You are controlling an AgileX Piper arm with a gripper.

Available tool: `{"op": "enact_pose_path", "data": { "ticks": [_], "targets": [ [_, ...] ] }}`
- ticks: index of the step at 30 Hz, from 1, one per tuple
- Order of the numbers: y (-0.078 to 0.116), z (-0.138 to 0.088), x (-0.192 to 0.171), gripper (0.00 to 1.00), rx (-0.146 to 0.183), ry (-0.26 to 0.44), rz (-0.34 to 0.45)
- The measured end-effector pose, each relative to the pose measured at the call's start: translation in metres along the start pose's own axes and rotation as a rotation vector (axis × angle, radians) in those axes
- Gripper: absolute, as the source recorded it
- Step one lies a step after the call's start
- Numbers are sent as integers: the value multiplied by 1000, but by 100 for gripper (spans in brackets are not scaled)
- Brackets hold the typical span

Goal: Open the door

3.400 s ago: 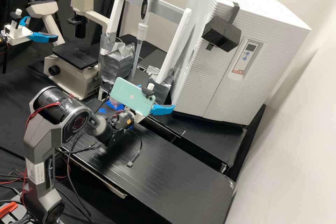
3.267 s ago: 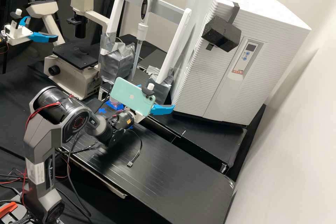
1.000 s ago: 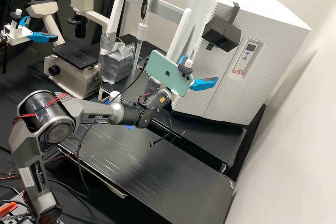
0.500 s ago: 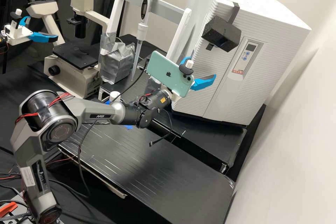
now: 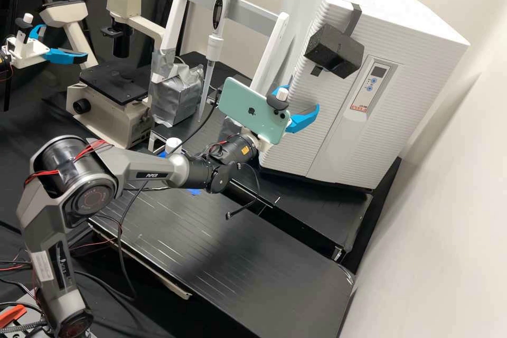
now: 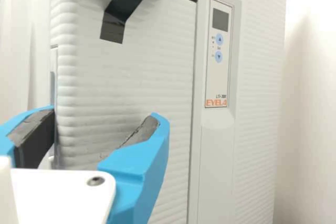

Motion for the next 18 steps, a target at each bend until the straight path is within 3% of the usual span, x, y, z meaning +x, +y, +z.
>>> {"op": "enact_pose_path", "data": {
  "ticks": [18],
  "targets": [
    [-3, 0, -2, 0, -3, 14, -3]
  ]
}}
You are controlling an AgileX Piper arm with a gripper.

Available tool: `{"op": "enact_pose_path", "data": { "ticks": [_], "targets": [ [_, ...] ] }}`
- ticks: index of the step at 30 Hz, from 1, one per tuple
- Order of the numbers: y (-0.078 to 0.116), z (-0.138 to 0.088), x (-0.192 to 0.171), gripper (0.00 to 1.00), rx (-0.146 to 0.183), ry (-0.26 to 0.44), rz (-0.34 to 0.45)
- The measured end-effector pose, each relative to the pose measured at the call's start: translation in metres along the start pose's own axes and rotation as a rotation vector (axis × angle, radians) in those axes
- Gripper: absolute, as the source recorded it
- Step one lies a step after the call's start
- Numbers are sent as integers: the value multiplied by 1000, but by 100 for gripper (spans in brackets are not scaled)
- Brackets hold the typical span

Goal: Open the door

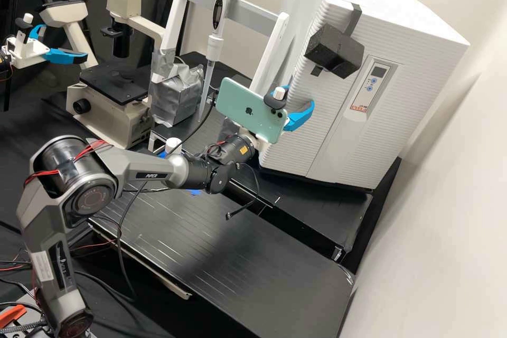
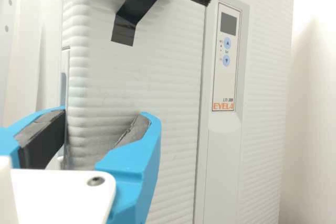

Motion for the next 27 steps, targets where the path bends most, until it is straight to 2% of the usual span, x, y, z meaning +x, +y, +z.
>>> {"op": "enact_pose_path", "data": {
  "ticks": [8, 10, 12, 15, 22, 27],
  "targets": [
    [-2, 2, -2, 0, 2, 5, 0],
    [-2, 5, -5, 0, -13, 11, -1],
    [-1, 9, -10, 0, -6, 12, 9],
    [6, 14, -21, 0, 12, 15, 32],
    [19, 29, -54, 0, 76, 7, 109],
    [23, 43, -77, 0, 115, -31, 180]
  ]
}}
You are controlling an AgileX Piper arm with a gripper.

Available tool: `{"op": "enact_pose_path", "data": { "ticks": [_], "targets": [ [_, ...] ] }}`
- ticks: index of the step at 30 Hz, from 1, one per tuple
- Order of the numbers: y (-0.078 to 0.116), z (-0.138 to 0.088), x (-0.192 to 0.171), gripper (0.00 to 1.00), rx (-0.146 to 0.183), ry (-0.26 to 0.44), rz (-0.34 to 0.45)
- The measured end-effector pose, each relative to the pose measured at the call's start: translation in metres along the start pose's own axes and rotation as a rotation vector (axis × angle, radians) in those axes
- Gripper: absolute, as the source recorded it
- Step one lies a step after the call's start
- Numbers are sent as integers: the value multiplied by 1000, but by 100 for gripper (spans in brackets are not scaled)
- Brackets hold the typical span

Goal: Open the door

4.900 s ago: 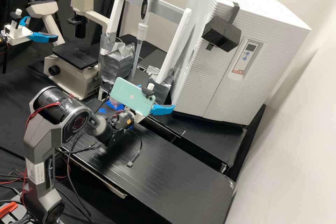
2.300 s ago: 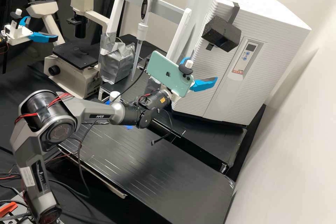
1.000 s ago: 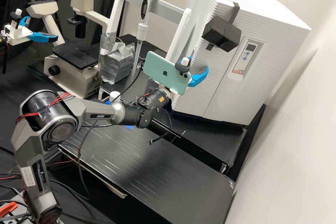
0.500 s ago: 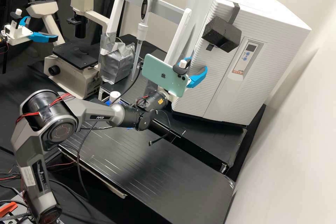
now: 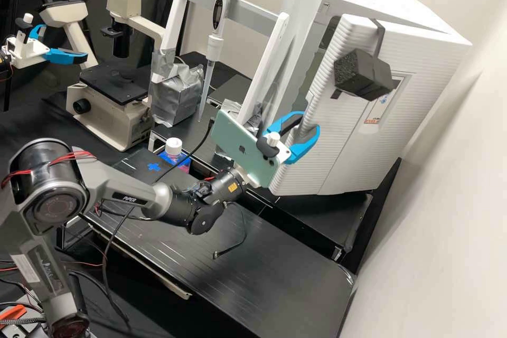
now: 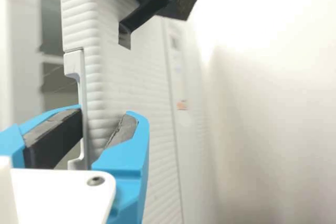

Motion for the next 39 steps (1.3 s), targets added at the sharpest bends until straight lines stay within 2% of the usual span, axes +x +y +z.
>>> {"op": "enact_pose_path", "data": {
  "ticks": [7, 10, 11, 16, 19, 21, 22, 24, 27, 29, 31, 32, 33, 35, 36, 39],
  "targets": [
    [8, 10, -11, 0, 35, -42, 84],
    [8, 11, -12, 0, 23, -41, 88],
    [7, 11, -12, 100, 11, -41, 88],
    [7, 9, -20, 100, -12, -36, 92],
    [9, 9, -37, 100, -23, -48, 105],
    [13, 6, -50, 100, -39, -37, 124],
    [14, 3, -56, 100, -36, -30, 128],
    [15, -4, -72, 100, -25, -12, 136],
    [9, -27, -101, 100, -21, 72, 124],
    [-3, -41, -117, 100, -4, 147, 82],
    [-19, -58, -129, 100, 3, 256, 7],
    [-26, -64, -134, 100, -8, 304, -24],
    [-35, -70, -138, 100, -1, 348, -71],
    [-53, -82, -145, 100, -9, 435, -159],
    [-58, -84, -145, 100, -21, 443, -173],
    [-74, -86, -146, 100, -5, 408, -208]
  ]
}}
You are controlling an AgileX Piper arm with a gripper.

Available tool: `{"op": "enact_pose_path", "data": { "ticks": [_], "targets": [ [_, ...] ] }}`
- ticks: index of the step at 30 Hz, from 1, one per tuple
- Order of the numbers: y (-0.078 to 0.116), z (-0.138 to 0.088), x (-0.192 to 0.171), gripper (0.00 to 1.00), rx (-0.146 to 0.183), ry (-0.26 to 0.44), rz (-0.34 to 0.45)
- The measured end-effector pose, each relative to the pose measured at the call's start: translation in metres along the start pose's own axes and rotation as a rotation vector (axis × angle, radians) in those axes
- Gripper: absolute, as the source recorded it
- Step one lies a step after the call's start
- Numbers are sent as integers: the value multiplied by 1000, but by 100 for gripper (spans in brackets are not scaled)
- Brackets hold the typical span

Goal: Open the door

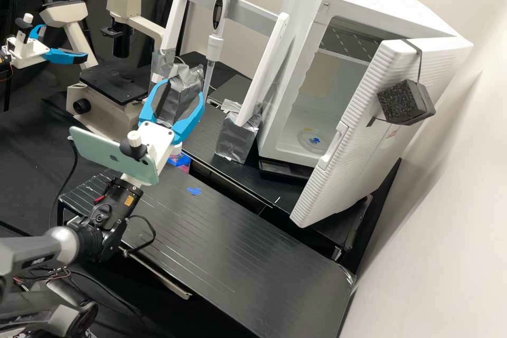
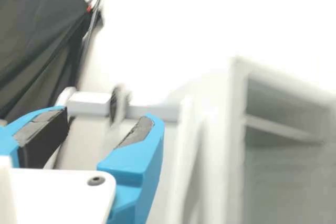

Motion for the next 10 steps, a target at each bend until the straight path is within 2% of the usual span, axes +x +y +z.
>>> {"op": "enact_pose_path", "data": {
  "ticks": [2, 4, 10],
  "targets": [
    [-10, 3, 2, 100, 29, -47, -27],
    [-18, 9, 4, 100, 41, -89, -53],
    [-38, 25, 14, 100, 37, -182, -119]
  ]
}}
